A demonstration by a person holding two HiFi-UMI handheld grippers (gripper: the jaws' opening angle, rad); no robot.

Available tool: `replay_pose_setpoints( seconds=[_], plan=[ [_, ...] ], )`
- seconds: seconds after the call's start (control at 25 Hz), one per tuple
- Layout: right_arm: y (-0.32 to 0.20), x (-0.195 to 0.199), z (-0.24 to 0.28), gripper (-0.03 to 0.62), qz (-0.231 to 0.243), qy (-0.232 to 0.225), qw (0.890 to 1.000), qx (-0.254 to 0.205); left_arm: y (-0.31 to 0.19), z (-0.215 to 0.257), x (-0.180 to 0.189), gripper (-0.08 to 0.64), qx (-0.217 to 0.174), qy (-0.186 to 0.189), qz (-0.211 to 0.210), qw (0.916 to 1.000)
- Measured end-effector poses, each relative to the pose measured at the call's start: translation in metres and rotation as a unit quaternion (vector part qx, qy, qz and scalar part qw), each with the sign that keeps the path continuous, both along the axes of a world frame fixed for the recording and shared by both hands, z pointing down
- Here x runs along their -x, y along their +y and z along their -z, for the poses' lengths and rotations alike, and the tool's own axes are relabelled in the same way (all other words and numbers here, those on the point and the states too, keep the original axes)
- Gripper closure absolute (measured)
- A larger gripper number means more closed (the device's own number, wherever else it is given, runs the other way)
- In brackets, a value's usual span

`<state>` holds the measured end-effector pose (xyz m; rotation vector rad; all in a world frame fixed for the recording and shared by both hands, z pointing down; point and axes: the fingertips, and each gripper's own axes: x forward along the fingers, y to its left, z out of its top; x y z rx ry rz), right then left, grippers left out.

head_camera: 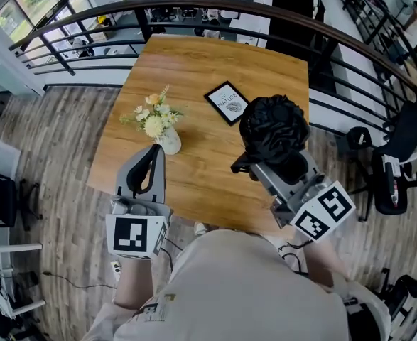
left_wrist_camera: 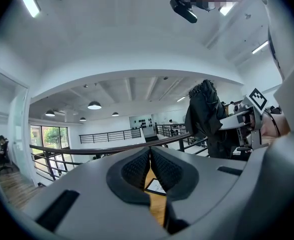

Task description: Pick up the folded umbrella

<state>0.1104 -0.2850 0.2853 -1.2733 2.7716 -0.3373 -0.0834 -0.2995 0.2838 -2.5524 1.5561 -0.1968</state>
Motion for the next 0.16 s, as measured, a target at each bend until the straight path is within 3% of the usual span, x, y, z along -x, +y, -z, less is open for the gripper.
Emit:
replay_pose_setpoints(
  seconds=[0.16],
  plan=[
    [0.0006,-0.0009,-0.0001,0.310,0.003,0.003,1.000,0.002,-0.0023,0.0004,0.0011,0.540,-0.003,-0.010,0.005,0.9999]
  ],
)
